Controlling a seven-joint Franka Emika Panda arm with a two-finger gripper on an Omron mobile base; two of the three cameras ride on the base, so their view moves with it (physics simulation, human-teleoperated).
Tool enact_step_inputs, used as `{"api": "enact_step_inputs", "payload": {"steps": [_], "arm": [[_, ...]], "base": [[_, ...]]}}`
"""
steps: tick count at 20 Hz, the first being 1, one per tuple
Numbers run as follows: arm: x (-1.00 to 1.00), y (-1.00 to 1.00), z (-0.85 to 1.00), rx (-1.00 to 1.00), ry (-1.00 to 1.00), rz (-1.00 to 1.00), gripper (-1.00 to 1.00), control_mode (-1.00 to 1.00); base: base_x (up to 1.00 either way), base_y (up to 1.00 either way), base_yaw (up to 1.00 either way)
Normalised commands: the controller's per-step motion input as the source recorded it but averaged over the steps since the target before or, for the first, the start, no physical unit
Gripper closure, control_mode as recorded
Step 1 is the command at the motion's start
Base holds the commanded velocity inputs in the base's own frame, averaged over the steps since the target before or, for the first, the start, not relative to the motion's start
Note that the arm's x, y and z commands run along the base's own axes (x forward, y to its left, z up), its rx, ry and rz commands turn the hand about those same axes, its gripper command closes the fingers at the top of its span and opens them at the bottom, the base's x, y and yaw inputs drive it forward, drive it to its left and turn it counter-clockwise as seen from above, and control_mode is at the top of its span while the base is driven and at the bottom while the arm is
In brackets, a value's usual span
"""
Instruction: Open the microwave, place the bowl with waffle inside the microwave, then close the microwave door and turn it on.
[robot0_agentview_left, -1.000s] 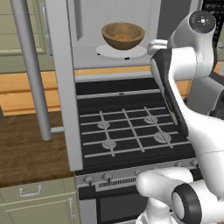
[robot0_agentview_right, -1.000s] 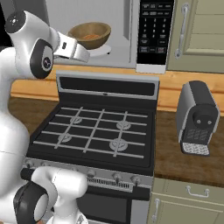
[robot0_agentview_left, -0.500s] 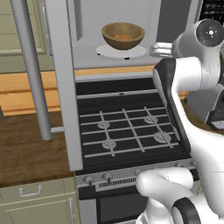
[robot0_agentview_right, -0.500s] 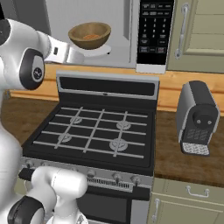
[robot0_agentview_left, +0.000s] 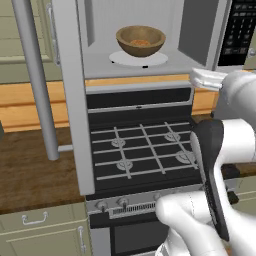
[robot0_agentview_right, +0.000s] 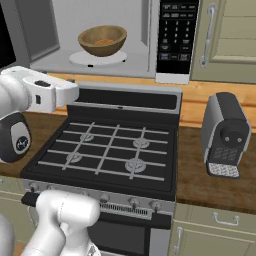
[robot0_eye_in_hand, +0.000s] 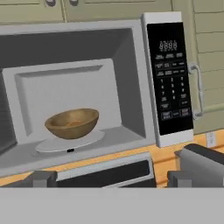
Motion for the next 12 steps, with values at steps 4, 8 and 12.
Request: {"api": "enact_step_inputs", "payload": {"steps": [4,8,12], "arm": [[-1.00,-0.05,0.35,-0.03,-0.12,0.00,-1.00,-1.00],[-1.00,-0.02,0.30,-0.05,-0.13,0.00,-1.00,-1.00],[-1.00,0.31,0.28,-0.22,-0.02,-0.06,-1.00,-1.00]], "base": [[0.00,0.00,0.00],[0.00,0.00,0.00],[0.00,0.00,0.00]]}}
